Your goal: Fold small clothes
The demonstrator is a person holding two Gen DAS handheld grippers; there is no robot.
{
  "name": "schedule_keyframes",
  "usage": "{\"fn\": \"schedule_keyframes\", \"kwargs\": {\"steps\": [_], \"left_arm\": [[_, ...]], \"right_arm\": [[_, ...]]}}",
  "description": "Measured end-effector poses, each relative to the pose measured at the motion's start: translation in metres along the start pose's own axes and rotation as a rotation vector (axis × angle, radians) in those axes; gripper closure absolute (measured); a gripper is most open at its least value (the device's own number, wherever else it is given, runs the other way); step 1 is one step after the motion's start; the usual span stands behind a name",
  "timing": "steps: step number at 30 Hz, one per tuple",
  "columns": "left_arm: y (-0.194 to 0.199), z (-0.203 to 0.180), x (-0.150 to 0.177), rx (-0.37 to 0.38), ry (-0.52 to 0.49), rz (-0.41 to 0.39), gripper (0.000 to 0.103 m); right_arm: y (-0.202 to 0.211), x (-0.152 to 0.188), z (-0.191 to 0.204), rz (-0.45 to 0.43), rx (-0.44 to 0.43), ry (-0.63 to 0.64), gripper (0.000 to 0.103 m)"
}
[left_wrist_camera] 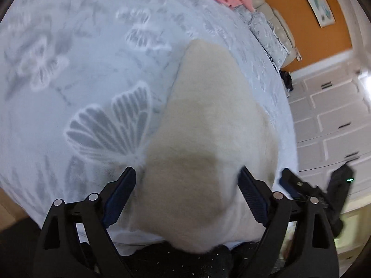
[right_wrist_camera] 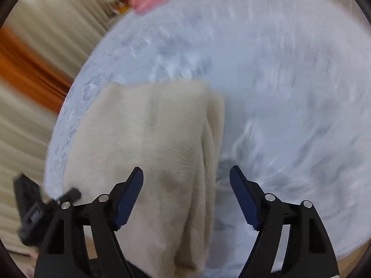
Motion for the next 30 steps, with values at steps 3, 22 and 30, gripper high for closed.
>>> {"fn": "schedule_keyframes", "kwargs": {"steps": [3,22,30], "left_arm": [[-0.013,0.0,0.001,0.078,0.033,0.073,0.032],[0.016,-0.025,-0.019,-0.016,-0.087,-0.14,0.041],[-0.023,-0.022,-0.008,-0.18,-0.151,-0.076,0.027]], "right_arm": [[-0.04,0.007,-0.011,0.076,-0.191,-0.172,0.063],[0.065,-0.024,0.023,-0.224,-0.069,0.091,0.061],[-0.011,0.028,0.013,0.003,-0.058,0.146,0.099]]}}
Point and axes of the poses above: each gripper's, at about its wrist camera, not at the fingertips, and y roughly against the way its jaws point, z to its left, x to its underside, the point moved 6 cm from there along -y, roughly the way its jaws point, and after that the axes turned 8 degrees about y, right-handed, at the moved point
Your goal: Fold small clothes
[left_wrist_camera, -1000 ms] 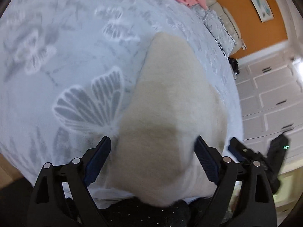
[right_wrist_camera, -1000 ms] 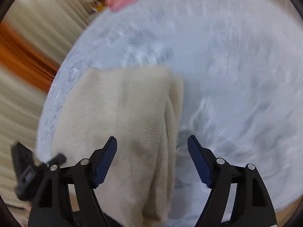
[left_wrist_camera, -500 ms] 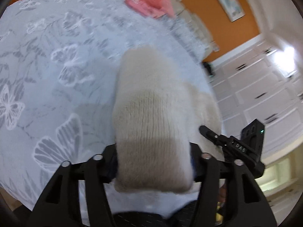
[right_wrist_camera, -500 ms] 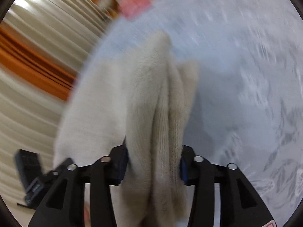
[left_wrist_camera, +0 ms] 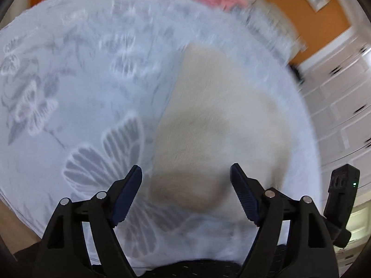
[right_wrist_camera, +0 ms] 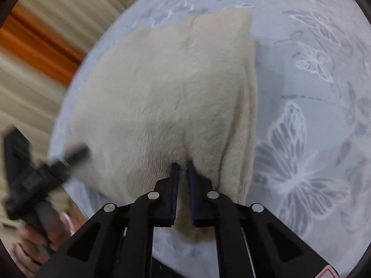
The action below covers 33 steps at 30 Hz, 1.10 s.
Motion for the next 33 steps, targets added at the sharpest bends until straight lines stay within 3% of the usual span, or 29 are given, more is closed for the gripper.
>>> {"fn": "schedule_keyframes", "kwargs": {"steps": [2,5,7,9,11,13,16,20,22,30,33], "left_arm": [[-0.005,0.003,-0.005,0.002,0.026,0.01,0.026],[0.01,-0.001,-0.011,0.007,0.029,-0.034,0.027],[0.018,-0.005,-0.009,-0.002,0.006,-0.051,0.027],[0.024,-0.01,-0.007,-0.012,-0.009,-0.065,0.027],[0.04,-0.023,0.002,-0.019,-0.044,-0.092,0.027],[0.058,-0.039,0.006,-0.049,-0.113,-0.13,0.024],[0.09,-0.062,0.01,-0.086,-0.229,-0.239,0.006],[0.116,-0.082,0.018,-0.105,-0.307,-0.311,0.005],[0.128,-0.086,0.022,-0.13,-0.313,-0.334,0.005],[0.161,-0.088,0.04,-0.189,-0.323,-0.379,0.005],[0.173,-0.086,0.048,-0.229,-0.344,-0.398,0.005]], "right_arm": [[0.024,-0.009,0.007,-0.026,0.02,-0.016,0.098],[0.061,-0.013,0.032,-0.068,0.033,0.087,0.098],[0.056,0.005,0.032,-0.03,0.038,0.094,0.098],[0.02,0.024,0.015,0.073,0.119,0.106,0.101],[0.011,0.029,0.01,0.066,0.105,0.068,0.101],[0.037,0.021,0.018,-0.002,0.102,0.027,0.094],[0.084,0.017,0.036,-0.123,0.147,0.081,0.086],[0.132,0.018,0.049,-0.237,0.2,0.102,0.062],[0.143,0.028,0.055,-0.272,0.211,0.081,0.06],[0.157,0.045,0.07,-0.323,0.267,-0.002,0.034],[0.159,0.055,0.073,-0.339,0.279,-0.027,0.031]]}}
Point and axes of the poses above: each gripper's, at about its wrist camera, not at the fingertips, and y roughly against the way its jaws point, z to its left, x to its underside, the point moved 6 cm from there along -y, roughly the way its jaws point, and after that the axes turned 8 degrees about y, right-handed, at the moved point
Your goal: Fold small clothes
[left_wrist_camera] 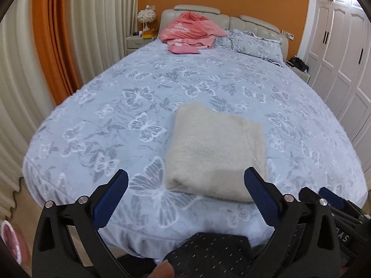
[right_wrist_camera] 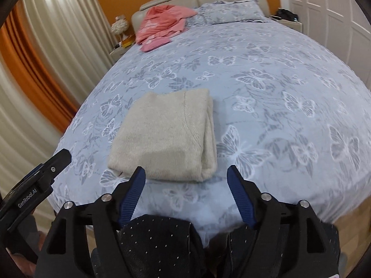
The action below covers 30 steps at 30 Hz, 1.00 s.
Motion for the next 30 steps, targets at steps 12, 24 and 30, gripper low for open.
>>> {"fn": "schedule_keyframes", "kwargs": {"steps": [12,24,30], "left_arm": [[0.023,0.006,0.015,-0.097,-0.068,-0.011,0.005],[0.032,0.004,0.031,-0.068,-0.064,0.007,0.005],[0.035,0.002,0.037,-0.06,-0.074,0.007,0.005]], "right_arm": [[0.022,0.014,0.011,-0.015,0.021,0.049,0.028],[0.028,0.027,0.017,-0.026,0.028,0.062,0.028],[0.034,0.034,0.018,-0.043,0.054,0.059,0.028]]}}
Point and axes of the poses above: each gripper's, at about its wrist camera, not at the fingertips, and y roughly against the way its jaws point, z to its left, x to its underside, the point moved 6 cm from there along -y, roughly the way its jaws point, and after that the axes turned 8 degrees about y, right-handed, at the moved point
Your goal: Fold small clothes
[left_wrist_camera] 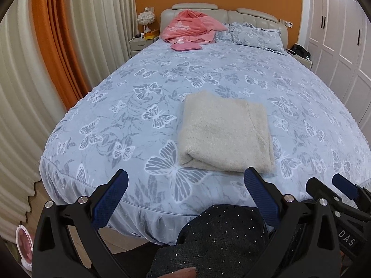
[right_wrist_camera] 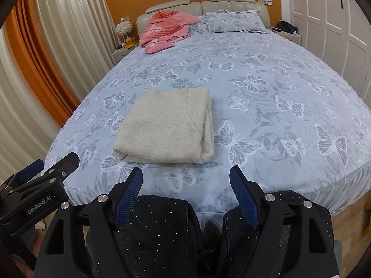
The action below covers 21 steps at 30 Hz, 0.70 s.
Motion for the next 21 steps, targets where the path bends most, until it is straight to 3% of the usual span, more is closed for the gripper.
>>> {"fn": "schedule_keyframes", "kwargs": {"steps": [21], "left_arm": [[0.007,-0.002,0.032,-0.022,-0.037,-0.019,0.005]], "right_arm": [[0.014,0.016,0.011,-0.028,0.046,0.05,0.023]]}}
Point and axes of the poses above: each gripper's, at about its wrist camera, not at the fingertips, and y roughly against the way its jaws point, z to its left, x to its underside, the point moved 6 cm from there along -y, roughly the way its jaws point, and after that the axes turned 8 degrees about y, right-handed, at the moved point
